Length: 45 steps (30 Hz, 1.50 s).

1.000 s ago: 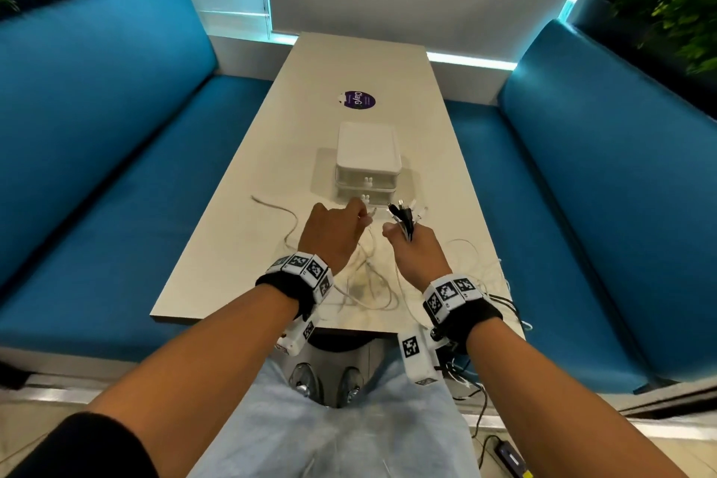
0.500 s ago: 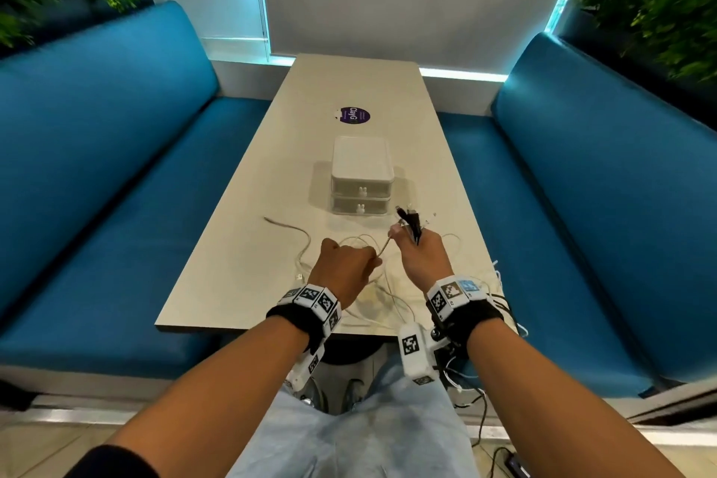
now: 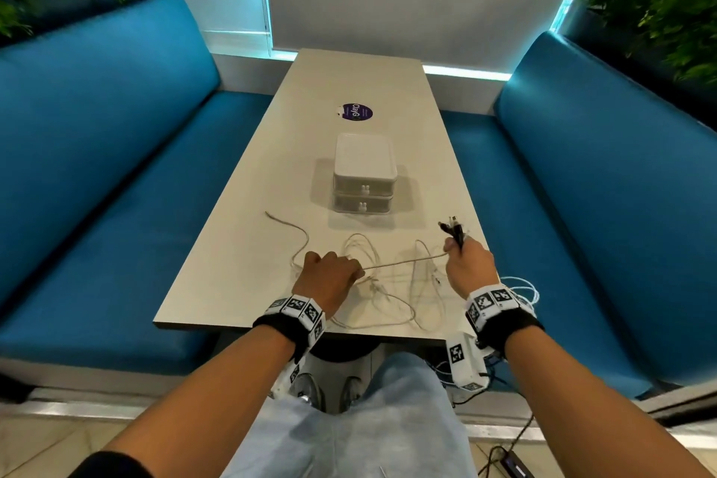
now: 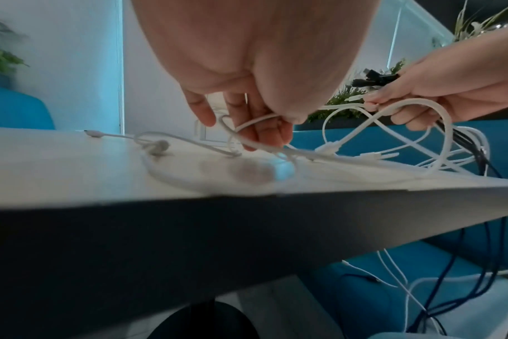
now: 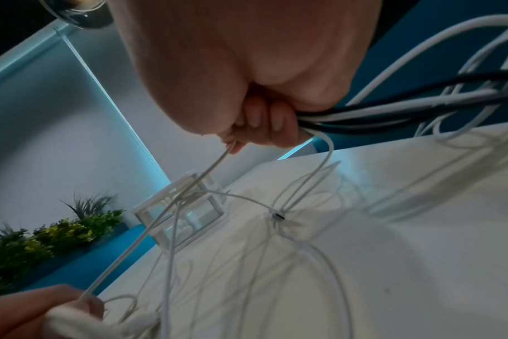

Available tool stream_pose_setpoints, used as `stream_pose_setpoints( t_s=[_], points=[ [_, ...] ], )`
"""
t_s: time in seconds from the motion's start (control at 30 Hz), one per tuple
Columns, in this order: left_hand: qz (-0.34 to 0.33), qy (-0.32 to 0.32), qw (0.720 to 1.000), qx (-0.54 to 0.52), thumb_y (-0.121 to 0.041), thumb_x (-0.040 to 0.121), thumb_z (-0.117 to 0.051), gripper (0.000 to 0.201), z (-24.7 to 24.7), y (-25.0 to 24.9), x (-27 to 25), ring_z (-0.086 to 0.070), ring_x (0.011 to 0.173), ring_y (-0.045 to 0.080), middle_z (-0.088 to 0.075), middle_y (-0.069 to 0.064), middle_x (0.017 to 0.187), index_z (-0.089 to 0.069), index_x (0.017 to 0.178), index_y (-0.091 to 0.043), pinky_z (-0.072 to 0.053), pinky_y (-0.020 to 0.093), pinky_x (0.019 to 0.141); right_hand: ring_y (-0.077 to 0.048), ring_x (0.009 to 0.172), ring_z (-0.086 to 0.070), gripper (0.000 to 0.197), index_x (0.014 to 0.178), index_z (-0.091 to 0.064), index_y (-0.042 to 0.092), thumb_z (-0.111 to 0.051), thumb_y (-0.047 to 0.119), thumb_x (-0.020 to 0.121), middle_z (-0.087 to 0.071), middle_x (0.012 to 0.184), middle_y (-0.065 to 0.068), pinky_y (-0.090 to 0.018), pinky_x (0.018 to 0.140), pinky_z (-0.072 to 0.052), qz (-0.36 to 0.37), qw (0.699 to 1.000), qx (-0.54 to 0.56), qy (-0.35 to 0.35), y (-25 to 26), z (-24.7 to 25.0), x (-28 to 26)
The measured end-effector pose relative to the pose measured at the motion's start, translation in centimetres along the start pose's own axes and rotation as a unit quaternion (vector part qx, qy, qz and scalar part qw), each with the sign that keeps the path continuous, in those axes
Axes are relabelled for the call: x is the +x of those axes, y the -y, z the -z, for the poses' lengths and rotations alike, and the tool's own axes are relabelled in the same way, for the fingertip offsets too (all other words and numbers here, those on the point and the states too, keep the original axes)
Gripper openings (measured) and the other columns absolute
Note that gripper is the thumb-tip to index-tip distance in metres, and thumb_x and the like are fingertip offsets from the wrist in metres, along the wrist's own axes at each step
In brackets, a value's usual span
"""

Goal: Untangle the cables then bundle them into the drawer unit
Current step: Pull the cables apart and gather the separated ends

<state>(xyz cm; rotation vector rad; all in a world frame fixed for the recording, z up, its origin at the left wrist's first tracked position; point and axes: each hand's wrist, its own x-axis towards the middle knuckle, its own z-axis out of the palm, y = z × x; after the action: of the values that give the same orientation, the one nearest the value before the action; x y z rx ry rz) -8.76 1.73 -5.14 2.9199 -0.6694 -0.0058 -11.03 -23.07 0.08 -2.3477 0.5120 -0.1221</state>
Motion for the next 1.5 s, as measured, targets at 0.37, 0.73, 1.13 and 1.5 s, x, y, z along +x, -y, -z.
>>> stream_pose_setpoints(
  t_s=[0.37,0.73,1.13,1.5],
  points=[
    [-0.038,0.014,0.987,0.154,-0.030,0.103,-0.037,0.025,2.3,-0.9,2.0,-0.057,0.088,0.025,-0.068,-0.001,0.088,-0.061,0.106,-0.028,-0.023,0.043,0.091,-0.024,0.083,-0.061,0.016,0.100,-0.055,0.011,-0.042,0.020,0.101,-0.067,0.099,-0.008,-0.044,0.078,-0.051,0.115,0.986,0.069,0.103,2.4,-1.6,-1.5],
    [-0.030,0.024,0.988,0.153,-0.015,0.096,-0.041,0.022,2.6,-1.6,1.9,-0.058,0.087,0.024,-0.066,-0.002,0.084,-0.061,0.093,-0.024,-0.026,0.041,0.093,-0.019,0.071,-0.055,0.020,0.090,-0.063,0.020,-0.047,0.027,0.099,-0.061,0.077,0.001,-0.030,0.067,-0.040,0.211,0.935,-0.097,0.266,3.6,-2.6,-3.8],
    [-0.038,-0.039,0.993,0.103,-0.049,0.104,-0.029,0.036,3.8,1.2,2.4,-0.053,0.100,0.016,-0.063,-0.012,0.098,-0.060,0.099,-0.032,-0.023,0.041,0.093,-0.034,0.086,-0.059,0.028,0.113,-0.051,0.009,-0.036,0.030,0.102,-0.060,0.096,-0.015,-0.039,0.071,-0.050,0.144,0.948,-0.267,0.094,2.1,-0.6,-0.6],
    [-0.089,-0.060,0.980,0.168,-0.043,0.104,-0.033,0.034,4.3,-1.7,3.1,-0.054,0.099,0.023,-0.068,-0.003,0.095,-0.063,0.103,-0.026,-0.026,0.044,0.090,-0.037,0.087,-0.062,0.032,0.116,-0.055,0.011,-0.035,0.033,0.103,-0.065,0.097,-0.017,-0.039,0.070,-0.049,0.114,0.974,-0.188,0.049,2.9,-1.2,-1.4]
  ],
)
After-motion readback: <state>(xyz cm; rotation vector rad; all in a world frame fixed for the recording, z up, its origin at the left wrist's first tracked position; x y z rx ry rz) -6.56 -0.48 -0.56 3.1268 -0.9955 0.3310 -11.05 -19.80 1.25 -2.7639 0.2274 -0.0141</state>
